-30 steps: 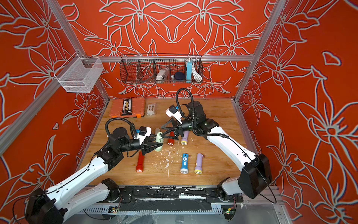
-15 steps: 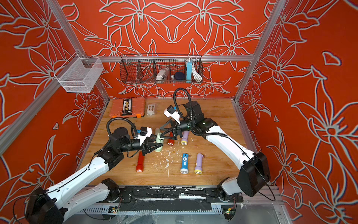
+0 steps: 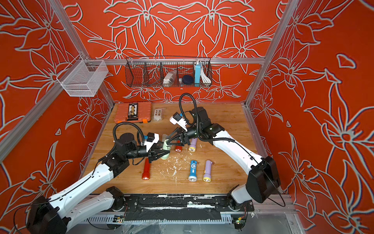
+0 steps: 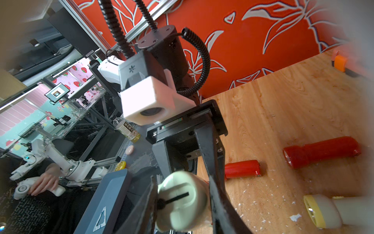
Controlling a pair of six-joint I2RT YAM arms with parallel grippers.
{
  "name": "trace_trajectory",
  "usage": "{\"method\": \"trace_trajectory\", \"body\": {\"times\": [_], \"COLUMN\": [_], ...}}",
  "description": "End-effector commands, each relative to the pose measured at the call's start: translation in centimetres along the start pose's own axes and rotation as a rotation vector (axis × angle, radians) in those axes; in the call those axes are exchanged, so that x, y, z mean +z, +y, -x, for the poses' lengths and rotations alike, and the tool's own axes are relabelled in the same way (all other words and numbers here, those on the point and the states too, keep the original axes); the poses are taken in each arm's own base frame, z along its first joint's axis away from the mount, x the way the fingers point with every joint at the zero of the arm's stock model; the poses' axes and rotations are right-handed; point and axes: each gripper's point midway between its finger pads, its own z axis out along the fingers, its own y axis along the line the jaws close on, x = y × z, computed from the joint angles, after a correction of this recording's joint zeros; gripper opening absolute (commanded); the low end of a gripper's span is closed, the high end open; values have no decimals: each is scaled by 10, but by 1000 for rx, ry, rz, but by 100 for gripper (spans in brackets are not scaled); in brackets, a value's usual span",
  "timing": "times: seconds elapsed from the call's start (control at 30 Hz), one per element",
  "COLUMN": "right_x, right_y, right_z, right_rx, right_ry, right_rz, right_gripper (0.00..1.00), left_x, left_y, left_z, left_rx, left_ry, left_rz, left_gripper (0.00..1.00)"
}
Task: Close the plug at the bottom of the flashlight
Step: Close the plug of the flashlight.
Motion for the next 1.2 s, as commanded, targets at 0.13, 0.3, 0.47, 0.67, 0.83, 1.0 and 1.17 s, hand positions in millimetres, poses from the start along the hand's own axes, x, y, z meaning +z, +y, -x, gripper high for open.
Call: {"method": "trace_trajectory", "body": {"times": [0.13, 0.3, 0.47, 0.67, 0.83, 1.0, 1.17], "right_x": [29, 36, 37, 37, 36, 29, 13], "right_y": [-8, -9, -9, -10, -10, -5, -6], "right_z": [-32, -41, -45, -49, -41, -7, 36], "right_rx": [70, 91, 96, 106, 71, -40, -160], "right_ry": [77, 99, 110, 119, 109, 95, 68], "right_rz": [27, 46, 43, 43, 25, -41, -140], "right_gripper": [35, 23, 14, 0, 0, 0, 0], "left_x": [-13, -16, -23, -29, -28, -27, -29], "left_y": [-7, -9, -7, -9, -17, -25, -36], "left_z": [45, 58, 65, 69, 67, 57, 52], "left_rx": [159, 189, 225, 254, 243, 208, 169], "left_ry": [-114, -131, -138, -145, -131, -84, -67], "left_rz": [20, 30, 75, 99, 50, -10, -70], "left_gripper": [0, 0, 0, 0, 0, 0, 0]}}
